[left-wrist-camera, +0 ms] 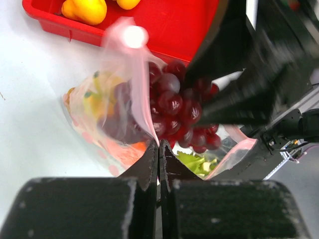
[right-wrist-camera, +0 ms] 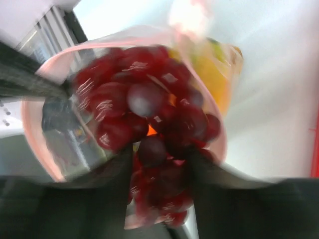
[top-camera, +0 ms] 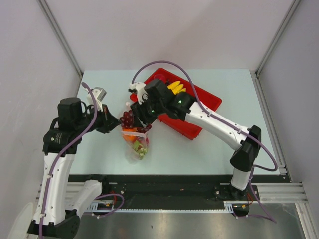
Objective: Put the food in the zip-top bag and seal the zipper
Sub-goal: Place the fake fruit in the zipper food storage bag.
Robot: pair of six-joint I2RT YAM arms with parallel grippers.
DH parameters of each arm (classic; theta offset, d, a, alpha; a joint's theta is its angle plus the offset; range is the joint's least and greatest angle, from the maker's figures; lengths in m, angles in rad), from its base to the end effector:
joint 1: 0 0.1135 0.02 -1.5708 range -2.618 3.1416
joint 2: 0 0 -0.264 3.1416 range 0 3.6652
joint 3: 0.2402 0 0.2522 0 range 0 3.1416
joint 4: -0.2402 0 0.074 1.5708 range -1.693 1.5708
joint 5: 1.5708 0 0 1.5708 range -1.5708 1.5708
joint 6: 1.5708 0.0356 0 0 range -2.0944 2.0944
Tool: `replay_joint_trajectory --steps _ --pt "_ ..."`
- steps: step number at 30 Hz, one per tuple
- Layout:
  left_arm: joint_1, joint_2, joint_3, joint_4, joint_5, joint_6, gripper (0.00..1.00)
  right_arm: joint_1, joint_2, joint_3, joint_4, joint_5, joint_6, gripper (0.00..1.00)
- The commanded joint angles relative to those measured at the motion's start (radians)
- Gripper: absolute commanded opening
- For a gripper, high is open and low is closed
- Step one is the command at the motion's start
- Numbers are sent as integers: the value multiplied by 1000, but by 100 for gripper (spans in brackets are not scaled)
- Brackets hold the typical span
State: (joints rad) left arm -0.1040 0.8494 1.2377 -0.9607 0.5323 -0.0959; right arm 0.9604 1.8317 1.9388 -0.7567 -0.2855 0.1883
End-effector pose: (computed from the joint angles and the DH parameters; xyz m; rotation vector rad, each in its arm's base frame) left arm 0.1350 -0.0323 0.4033 0.3218 2.1059 -0.6862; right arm 0.2276 0.3428 0.3890 -1.0416 2.1171 0.9184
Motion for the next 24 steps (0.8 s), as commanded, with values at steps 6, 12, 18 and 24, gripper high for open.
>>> replay_joint_trajectory --steps 6,12,18,24 --pt "6 8 16 54 51 -15 0 -21 -270 -153 266 -228 -211 79" --pt "6 -1 13 66 49 -16 0 -204 -267 -146 174 -358 -199 70" --pt "6 5 11 68 46 -22 0 -290 -265 -320 80 -566 -175 61" --pt "6 20 12 82 32 -56 0 -264 -333 -533 328 -521 -55 66"
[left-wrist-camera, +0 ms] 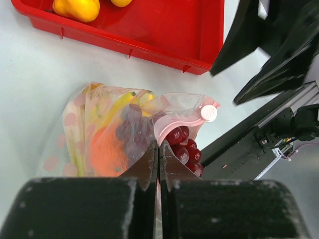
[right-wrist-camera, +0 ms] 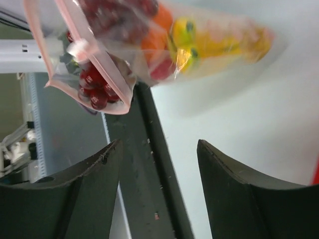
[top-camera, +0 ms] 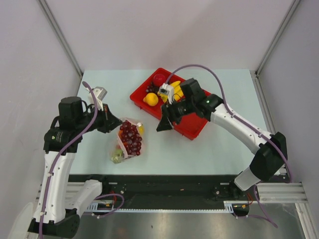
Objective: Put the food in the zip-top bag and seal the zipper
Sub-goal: Place the fake fruit in the zipper food storage bag, then adjust the zipper food storage bag at the center of the board.
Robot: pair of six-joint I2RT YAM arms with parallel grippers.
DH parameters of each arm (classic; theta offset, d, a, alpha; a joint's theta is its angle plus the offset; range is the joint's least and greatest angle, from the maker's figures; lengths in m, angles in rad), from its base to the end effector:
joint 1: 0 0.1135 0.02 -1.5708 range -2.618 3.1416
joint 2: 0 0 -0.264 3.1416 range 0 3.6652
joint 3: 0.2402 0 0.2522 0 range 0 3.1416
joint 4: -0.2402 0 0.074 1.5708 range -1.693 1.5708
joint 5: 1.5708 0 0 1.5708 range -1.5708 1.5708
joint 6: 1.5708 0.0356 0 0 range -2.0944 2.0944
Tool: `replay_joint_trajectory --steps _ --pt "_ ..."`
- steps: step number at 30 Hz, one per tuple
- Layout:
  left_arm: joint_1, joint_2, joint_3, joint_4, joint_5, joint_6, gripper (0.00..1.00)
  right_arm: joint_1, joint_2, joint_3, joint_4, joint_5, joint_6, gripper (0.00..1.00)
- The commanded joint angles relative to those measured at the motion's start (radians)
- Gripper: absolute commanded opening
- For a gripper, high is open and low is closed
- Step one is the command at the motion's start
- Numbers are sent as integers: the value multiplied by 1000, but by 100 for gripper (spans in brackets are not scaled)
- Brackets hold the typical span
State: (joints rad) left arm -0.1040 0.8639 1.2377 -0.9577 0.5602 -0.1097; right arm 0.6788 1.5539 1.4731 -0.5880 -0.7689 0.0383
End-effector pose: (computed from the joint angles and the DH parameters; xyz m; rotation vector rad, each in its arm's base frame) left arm 0.1388 -0.0335 0.4021 0.3212 2.1159 -0.7263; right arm 0.2512 0.2344 0.3557 -1.1317 2.0057 1.2403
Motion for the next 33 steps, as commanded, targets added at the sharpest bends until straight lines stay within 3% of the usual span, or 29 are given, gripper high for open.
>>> replay_joint_trajectory --steps 1,13,23,29,30,31,33 --pt "7 10 12 88 4 -57 0 21 -49 -77 206 -38 113 66" --pt "17 76 42 125 30 -117 0 136 78 -166 395 0 227 60" --pt "23 87 43 120 33 -107 0 148 118 -224 452 57 224 56" --pt "27 86 43 112 41 -99 0 149 136 -232 539 16 270 53" --pt "26 87 42 109 44 -99 0 153 137 -232 562 4 278 49" --pt "29 86 45 108 46 -97 0 159 143 -232 573 -32 278 29" --pt "27 87 49 99 47 -87 0 154 137 -231 618 -59 314 8"
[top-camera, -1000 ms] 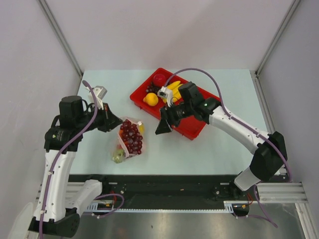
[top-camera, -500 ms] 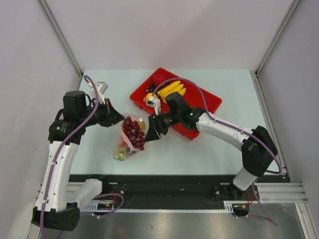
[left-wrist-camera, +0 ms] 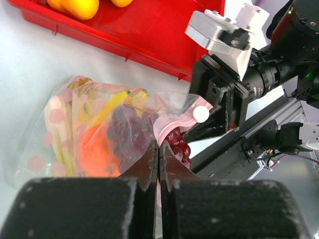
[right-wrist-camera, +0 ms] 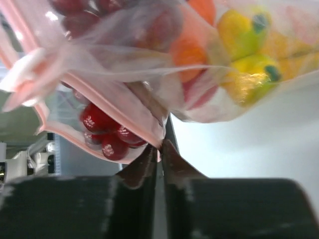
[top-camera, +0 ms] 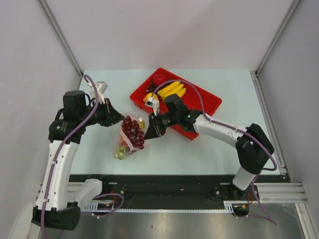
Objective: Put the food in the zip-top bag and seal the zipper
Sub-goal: Adjust the zipper food storage bag at the center of the board.
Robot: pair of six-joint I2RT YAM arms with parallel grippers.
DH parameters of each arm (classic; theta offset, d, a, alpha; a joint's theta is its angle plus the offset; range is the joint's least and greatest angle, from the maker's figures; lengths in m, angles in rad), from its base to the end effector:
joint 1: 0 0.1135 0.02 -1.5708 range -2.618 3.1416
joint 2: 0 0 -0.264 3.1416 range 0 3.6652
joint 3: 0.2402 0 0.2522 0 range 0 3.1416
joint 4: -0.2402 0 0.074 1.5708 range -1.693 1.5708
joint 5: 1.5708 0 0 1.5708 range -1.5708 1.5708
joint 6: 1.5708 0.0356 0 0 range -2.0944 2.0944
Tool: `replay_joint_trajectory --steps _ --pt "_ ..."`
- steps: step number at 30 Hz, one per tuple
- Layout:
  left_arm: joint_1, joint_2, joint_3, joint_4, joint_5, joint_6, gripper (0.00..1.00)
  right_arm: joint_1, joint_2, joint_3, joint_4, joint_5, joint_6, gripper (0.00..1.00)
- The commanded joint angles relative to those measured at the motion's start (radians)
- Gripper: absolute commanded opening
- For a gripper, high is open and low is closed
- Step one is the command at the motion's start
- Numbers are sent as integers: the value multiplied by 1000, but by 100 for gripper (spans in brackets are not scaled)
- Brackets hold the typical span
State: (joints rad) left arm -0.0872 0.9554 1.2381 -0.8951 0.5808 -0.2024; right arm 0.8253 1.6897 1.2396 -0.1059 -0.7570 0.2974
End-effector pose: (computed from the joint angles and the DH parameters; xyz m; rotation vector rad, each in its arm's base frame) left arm 0.1687 -0.0344 0.3954 0.2096 2.1660 -0.7971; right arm 0.2417 0.2979 0.2704 -1.0709 2.0494 1.4283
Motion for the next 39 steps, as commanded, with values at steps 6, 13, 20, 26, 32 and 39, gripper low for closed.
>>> replay_joint_trajectory --steps 6,13,20,26,32,39 --pt "9 40 151 -74 -22 243 0 -89 -197 35 172 -48 236 0" --pt "-170 83 276 -134 -171 351 0 -31 -283 84 83 -11 184 0" --pt "-233 71 245 -85 -90 229 0 -5 -246 110 149 59 223 0" --pt "-233 80 146 -25 122 95 0 17 -171 112 118 133 192 0" --pt "-233 108 87 -51 148 106 4 12 -139 107 158 165 233 0" --pt "-233 80 35 -28 110 100 43 -2 -139 107 224 186 292 0"
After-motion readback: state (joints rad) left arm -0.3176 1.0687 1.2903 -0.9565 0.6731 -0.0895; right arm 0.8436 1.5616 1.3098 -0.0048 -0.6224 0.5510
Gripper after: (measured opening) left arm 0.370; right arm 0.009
